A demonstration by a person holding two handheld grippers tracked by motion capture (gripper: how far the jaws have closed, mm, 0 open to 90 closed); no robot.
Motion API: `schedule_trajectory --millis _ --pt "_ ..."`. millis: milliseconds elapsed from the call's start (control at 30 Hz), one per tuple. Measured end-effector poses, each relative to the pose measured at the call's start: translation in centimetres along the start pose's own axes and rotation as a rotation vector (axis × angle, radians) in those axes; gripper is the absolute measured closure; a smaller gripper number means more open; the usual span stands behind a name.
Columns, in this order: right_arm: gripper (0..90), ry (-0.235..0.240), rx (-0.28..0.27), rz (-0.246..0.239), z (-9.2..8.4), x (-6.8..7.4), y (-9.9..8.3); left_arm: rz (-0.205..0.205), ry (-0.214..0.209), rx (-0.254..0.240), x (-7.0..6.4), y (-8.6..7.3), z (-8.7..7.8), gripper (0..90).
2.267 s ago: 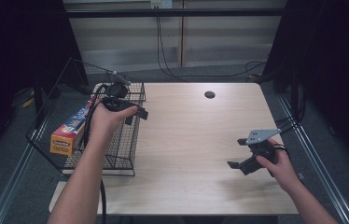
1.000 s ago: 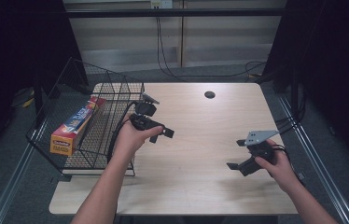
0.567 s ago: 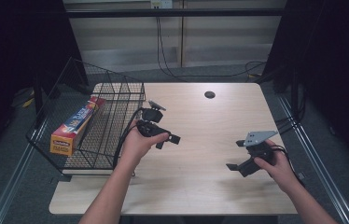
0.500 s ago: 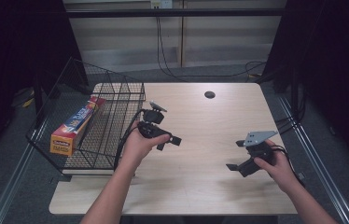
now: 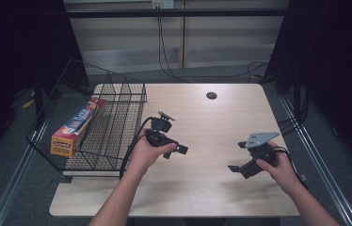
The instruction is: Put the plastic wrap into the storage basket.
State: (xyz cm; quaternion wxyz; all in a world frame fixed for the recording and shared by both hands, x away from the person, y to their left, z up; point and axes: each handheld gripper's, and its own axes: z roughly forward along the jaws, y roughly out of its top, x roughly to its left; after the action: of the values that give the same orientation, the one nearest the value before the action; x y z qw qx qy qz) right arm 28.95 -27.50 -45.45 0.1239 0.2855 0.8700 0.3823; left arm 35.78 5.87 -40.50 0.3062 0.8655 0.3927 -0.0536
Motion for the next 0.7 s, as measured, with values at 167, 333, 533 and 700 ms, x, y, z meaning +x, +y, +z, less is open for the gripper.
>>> schedule_trajectory --millis 167,333,533,700 --pt "1.4 0.001 0.002 0.005 0.0 -0.1 -0.1 0.020 -0.003 0.003 -0.3 -0.7 0.9 5.9" --pt "1.4 0.000 0.002 0.007 0.1 -0.1 -0.2 0.034 -0.001 -0.004 -0.8 -1.3 1.7 6.0" --pt "1.4 0.003 0.009 0.005 0.2 0.0 -0.3 0.026 -0.025 -0.038 -0.8 -1.9 2.5 6.0" --pt "1.4 -0.001 0.003 0.008 0.2 -0.1 -0.3 0.032 -0.029 -0.051 -0.8 -2.3 2.5 6.0"
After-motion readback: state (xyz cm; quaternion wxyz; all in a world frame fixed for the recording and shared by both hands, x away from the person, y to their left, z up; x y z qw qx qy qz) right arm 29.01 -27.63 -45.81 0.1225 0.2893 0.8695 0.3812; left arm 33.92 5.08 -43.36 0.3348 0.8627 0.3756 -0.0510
